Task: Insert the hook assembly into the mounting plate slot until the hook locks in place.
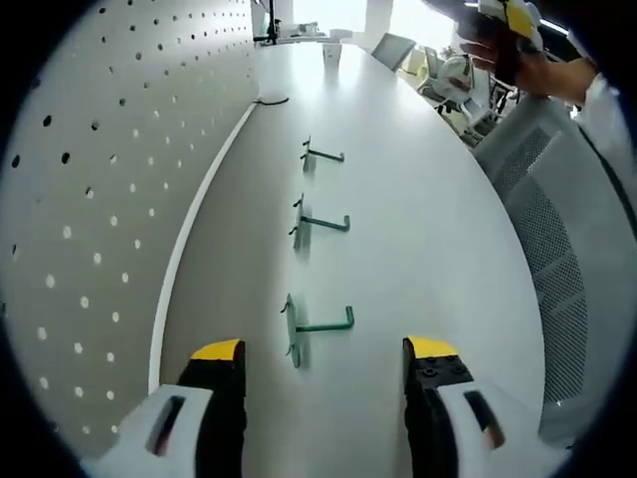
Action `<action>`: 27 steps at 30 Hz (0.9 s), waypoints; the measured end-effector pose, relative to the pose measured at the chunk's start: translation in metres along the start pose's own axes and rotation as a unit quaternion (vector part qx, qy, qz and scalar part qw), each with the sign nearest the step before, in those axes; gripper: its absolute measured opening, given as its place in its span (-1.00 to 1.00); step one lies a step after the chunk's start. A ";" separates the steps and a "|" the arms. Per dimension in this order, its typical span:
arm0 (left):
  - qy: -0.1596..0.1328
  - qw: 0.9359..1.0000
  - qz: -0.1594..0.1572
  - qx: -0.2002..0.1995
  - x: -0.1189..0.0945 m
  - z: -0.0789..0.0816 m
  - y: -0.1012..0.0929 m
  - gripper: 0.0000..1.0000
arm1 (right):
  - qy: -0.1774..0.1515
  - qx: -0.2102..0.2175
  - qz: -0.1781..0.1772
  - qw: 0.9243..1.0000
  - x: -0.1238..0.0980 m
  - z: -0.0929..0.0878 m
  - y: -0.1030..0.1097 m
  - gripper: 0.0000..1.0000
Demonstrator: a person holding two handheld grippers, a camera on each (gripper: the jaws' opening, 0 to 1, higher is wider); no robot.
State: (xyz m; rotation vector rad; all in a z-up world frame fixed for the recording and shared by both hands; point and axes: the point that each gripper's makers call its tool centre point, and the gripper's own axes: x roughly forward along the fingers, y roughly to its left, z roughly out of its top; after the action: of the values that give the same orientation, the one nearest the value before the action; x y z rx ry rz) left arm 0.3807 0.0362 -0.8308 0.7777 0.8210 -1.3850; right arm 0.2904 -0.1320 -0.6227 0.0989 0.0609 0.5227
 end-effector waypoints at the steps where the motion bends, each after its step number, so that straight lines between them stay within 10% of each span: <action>1: 0.003 1.000 0.005 0.015 0.000 -0.001 0.000 0.31 | 0.000 0.000 0.001 1.000 0.000 0.000 0.000 0.00; 19: 0.004 1.000 0.001 0.014 0.000 0.000 0.000 0.29 | 0.002 0.002 0.000 1.000 0.000 -0.001 -0.001 -0.03; 27: 0.002 1.000 0.012 0.000 -0.002 0.001 0.007 -0.05 | 0.005 0.000 0.000 1.000 0.000 -0.002 -0.001 -0.04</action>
State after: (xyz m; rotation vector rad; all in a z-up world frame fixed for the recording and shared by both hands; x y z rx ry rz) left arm 0.3881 0.0371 -0.8288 0.7873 0.8131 -1.3624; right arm 0.2909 -0.1325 -0.6249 0.0964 0.0698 0.5229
